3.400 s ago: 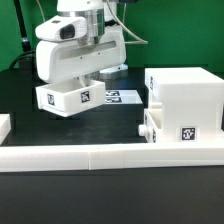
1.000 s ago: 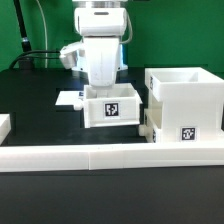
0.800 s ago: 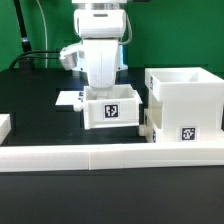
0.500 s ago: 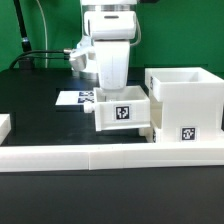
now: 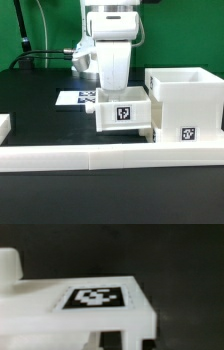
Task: Assemble drawer
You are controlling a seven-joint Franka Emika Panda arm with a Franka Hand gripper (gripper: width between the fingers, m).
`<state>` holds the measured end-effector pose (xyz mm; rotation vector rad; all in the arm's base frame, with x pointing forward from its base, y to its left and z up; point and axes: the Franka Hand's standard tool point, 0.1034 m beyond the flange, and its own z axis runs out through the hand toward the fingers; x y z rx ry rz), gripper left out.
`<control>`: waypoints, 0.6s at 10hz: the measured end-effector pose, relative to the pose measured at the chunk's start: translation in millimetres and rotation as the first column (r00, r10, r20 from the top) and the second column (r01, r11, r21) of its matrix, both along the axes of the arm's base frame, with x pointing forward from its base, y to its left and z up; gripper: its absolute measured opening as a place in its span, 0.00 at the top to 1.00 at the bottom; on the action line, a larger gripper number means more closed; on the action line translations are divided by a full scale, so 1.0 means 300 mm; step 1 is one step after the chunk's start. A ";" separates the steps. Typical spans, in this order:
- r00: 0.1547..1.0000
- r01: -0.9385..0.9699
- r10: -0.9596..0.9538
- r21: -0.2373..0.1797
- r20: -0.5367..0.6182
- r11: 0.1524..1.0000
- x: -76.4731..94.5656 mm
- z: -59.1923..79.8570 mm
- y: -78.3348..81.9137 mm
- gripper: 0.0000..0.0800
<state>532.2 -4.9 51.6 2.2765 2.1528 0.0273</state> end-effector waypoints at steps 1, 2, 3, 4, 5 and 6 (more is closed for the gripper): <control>1.000 -0.002 0.002 0.000 0.000 1.000 0.001 0.000 0.002 0.95; 1.000 -0.004 0.004 -0.003 0.001 1.000 0.004 0.001 0.003 0.95; 1.000 -0.008 0.008 -0.008 0.003 1.000 0.007 0.003 0.003 0.95; 1.000 -0.003 0.003 -0.008 0.004 1.000 0.008 0.005 0.003 0.95; 1.000 0.008 -0.008 -0.008 0.004 1.000 0.012 0.008 0.003 0.95; 1.000 0.012 -0.012 -0.009 0.002 1.000 0.015 0.011 0.003 0.95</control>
Offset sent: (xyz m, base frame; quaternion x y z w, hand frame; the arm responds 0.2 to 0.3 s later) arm 0.0117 0.0104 0.0046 -0.0091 -0.0163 -0.0215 0.9996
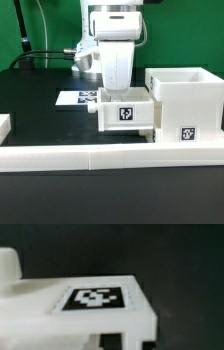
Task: Assemble drawer
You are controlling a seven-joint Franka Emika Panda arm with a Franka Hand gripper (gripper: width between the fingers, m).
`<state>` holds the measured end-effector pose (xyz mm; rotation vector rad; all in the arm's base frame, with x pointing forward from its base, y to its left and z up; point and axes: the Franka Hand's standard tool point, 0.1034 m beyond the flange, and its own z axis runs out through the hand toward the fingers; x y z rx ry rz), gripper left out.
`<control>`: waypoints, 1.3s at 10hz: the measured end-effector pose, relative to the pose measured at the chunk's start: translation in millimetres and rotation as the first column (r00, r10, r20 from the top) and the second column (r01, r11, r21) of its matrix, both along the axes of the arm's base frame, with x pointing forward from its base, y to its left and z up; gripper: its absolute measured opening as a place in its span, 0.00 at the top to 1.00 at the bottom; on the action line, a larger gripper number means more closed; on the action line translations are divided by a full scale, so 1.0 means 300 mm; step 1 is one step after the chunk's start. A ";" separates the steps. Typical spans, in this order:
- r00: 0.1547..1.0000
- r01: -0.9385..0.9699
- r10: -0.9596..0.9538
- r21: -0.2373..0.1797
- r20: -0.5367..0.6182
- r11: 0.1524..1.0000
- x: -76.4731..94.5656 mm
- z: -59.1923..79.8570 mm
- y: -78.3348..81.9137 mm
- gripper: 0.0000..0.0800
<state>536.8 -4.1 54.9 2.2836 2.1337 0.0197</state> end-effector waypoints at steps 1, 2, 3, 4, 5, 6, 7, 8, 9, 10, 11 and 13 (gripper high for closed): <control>1.000 0.006 -0.006 -0.001 -0.004 1.000 0.004 0.005 0.002 0.95; 1.000 0.011 -0.011 0.000 -0.002 1.000 0.013 0.012 0.008 0.95; 1.000 0.013 -0.013 0.000 -0.003 1.000 0.015 0.014 0.009 0.95; 1.000 0.014 -0.014 0.000 -0.003 1.000 0.015 0.013 0.009 0.95; 1.000 0.015 -0.015 0.000 -0.005 1.000 0.012 0.009 0.007 0.95; 1.000 0.015 -0.015 0.000 -0.006 1.000 0.011 0.008 0.007 0.95; 1.000 0.014 -0.014 0.000 -0.007 1.000 0.010 0.006 0.009 0.95; 1.000 0.008 -0.008 0.001 -0.010 1.000 0.007 0.003 0.020 0.95; 1.000 0.000 0.000 0.001 -0.013 1.000 0.005 0.002 0.033 0.95; 1.000 -0.007 0.007 0.000 -0.014 1.000 0.005 0.003 0.045 0.95; 1.000 0.006 -0.006 0.001 -0.013 1.000 0.005 0.003 0.042 0.95; 1.000 0.018 -0.018 0.001 -0.010 1.000 0.004 0.001 0.034 0.95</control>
Offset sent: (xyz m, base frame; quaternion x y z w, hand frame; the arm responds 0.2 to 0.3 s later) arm 0.0100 0.0040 0.0085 -0.0198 0.0011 0.0116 0.9997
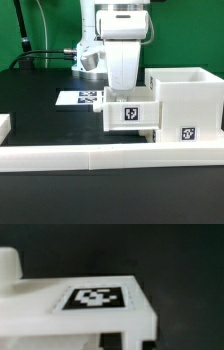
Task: Assemble drawer
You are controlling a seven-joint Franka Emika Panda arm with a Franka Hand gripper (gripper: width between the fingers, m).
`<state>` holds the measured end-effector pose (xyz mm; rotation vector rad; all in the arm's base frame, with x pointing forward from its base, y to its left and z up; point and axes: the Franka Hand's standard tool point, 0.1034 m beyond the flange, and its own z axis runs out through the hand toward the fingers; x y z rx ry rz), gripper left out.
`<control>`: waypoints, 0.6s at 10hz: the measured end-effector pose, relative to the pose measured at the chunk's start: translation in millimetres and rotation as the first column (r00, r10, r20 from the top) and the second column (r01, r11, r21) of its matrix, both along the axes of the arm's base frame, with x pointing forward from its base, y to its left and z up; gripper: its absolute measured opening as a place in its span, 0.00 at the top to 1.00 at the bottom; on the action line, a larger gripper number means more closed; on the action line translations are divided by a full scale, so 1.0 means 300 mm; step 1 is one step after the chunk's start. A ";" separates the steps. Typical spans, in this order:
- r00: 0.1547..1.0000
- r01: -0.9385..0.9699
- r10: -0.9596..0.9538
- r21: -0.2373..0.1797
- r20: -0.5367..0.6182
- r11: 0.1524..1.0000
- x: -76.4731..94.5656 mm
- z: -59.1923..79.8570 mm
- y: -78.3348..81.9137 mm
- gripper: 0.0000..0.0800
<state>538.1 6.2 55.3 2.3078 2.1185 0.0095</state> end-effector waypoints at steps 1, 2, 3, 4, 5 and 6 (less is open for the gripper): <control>1.000 0.000 0.000 0.000 0.000 1.000 0.000 0.000 0.000 0.95; 1.000 -0.011 0.011 0.000 0.001 1.000 0.000 -0.001 0.002 0.95; 1.000 -0.029 0.029 0.001 0.006 1.000 0.002 -0.002 0.010 0.95; 1.000 -0.030 0.030 0.001 0.005 1.000 0.002 -0.002 0.013 0.95; 1.000 -0.017 0.017 0.004 0.013 1.000 0.003 -0.002 0.006 0.94; 1.000 -0.004 0.004 0.007 0.029 1.000 0.001 -0.005 -0.011 0.94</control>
Offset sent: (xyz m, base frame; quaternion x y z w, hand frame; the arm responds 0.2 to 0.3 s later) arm -0.0019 0.0177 0.0010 -0.0094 -0.0108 -0.0822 0.9965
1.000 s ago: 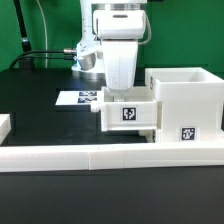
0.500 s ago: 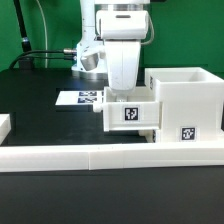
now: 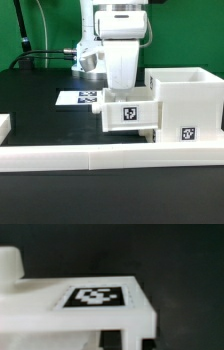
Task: Assemble drawer
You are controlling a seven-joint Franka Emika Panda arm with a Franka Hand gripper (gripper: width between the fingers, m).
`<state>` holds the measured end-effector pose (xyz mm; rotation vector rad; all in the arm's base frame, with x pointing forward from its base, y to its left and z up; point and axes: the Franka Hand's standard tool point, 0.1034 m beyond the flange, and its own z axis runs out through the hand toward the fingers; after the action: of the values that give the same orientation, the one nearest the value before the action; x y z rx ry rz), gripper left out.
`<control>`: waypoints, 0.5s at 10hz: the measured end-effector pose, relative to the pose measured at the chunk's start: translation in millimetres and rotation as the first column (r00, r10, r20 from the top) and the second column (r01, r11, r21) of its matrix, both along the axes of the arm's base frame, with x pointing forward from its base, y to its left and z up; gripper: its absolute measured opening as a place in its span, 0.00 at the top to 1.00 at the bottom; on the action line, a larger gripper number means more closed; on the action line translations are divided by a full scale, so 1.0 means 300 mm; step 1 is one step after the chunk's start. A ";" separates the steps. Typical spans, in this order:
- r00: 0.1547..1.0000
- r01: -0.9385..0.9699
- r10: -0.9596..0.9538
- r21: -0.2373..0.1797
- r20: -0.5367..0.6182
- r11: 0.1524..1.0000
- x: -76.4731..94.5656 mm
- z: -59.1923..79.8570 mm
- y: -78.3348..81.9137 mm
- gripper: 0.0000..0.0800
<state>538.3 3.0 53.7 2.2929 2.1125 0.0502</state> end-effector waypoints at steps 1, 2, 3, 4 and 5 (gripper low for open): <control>1.000 -0.003 0.003 -0.001 -0.001 1.000 -0.001 -0.001 0.001 0.94; 1.000 -0.003 0.003 -0.001 -0.001 1.000 -0.001 -0.001 0.000 0.94; 1.000 -0.009 0.009 -0.002 0.000 1.000 -0.001 -0.002 0.000 0.94; 1.000 -0.021 0.021 -0.005 -0.001 1.000 -0.005 -0.004 0.002 0.94; 0.999 -0.033 0.033 -0.009 -0.001 0.999 -0.005 -0.004 0.009 0.94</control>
Offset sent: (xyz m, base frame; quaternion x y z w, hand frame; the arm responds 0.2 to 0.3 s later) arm -0.0084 0.0027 -0.0015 -0.0068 -0.0159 -0.0845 0.9963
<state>536.8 5.7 52.6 2.2534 2.1464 0.0407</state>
